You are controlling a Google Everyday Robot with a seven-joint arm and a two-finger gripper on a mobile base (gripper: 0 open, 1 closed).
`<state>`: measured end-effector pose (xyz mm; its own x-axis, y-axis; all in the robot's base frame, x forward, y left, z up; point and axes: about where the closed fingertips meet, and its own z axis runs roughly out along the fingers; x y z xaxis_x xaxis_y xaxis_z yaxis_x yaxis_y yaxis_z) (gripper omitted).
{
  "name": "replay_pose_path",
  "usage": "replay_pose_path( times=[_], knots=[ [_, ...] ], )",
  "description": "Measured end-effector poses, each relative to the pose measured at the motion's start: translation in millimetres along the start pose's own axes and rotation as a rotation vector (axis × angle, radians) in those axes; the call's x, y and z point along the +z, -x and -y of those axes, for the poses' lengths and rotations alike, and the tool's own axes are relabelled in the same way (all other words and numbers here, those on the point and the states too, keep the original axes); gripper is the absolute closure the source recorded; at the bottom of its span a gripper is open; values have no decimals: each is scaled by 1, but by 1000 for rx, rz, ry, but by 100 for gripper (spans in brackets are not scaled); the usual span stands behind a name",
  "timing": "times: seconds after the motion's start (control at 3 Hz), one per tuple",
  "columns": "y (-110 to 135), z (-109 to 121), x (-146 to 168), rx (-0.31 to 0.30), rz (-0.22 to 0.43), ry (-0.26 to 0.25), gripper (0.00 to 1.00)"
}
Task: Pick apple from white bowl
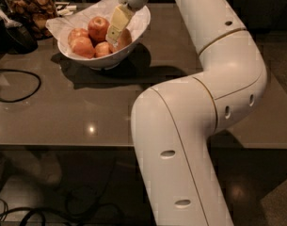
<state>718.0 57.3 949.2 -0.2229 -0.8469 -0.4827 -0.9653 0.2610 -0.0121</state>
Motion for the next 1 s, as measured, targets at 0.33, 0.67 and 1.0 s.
replay_pose_path(
  times=[0.33,0.67,1.0],
  knots=[
    [-8,-1,9,44,15,45,27],
    [-15,-2,19,76,21,84,28],
    [-22,-1,25,103,26,109,29]
  ],
)
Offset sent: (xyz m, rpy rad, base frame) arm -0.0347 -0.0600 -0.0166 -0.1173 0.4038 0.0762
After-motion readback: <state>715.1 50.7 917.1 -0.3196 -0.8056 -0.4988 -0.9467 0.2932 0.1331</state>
